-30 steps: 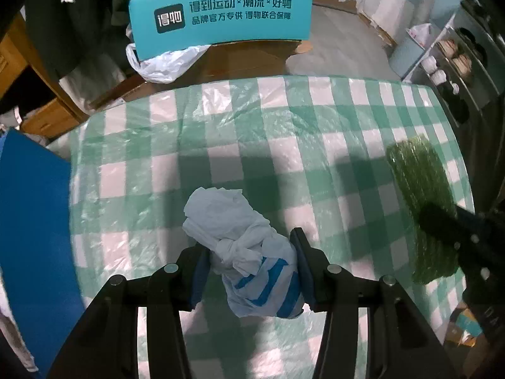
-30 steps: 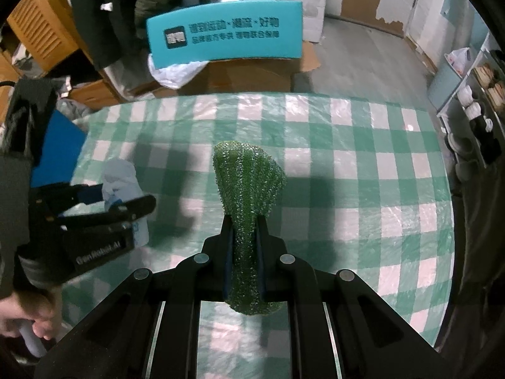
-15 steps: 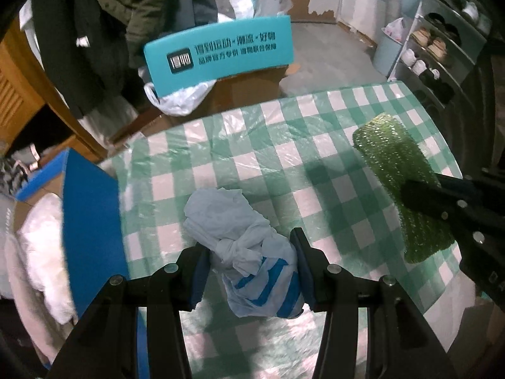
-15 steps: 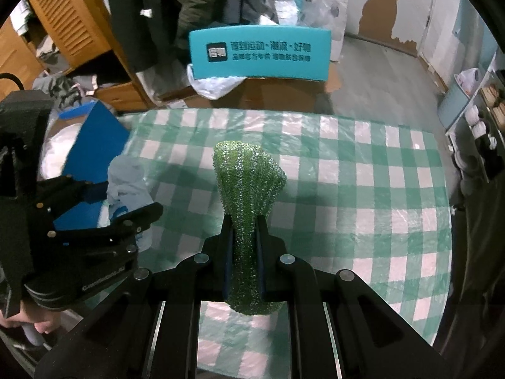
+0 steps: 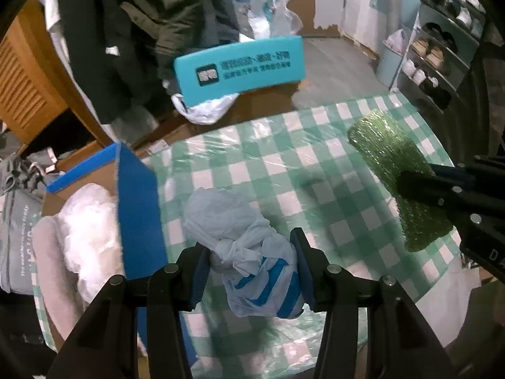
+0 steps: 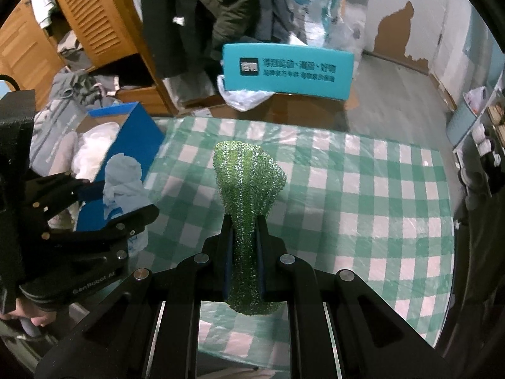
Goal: Organize soft objects
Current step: 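Lift the sock bundle and green scrubber and carry them over the box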
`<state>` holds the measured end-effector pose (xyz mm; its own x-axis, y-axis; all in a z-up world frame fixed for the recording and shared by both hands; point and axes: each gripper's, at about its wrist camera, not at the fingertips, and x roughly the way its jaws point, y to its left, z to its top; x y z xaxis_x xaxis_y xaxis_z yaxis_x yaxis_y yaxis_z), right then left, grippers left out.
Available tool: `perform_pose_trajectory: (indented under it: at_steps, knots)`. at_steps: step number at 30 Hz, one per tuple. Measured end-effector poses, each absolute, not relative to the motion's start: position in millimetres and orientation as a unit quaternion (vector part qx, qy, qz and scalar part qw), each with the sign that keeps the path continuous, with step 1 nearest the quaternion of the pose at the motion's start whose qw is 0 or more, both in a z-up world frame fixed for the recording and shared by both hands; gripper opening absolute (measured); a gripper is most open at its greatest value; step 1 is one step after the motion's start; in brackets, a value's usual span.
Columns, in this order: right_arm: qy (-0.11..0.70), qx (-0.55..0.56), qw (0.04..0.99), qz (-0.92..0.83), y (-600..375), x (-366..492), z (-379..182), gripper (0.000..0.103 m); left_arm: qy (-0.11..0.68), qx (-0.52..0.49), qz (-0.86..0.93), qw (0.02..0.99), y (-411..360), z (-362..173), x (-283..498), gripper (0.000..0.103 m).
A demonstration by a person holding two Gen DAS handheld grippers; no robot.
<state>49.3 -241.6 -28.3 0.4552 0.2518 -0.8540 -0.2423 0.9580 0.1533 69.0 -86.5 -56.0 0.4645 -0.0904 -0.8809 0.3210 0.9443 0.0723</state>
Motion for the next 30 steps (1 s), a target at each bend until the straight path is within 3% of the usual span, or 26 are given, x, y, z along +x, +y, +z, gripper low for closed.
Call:
perform_pose_trajectory:
  at_steps: [30]
  knots:
    - [0.471,-0.017,0.855,0.217,-141.3,42.5,5.5,0.010,0.460,0.084,-0.077,0.881,11.0,-17.3,34.8,0.049]
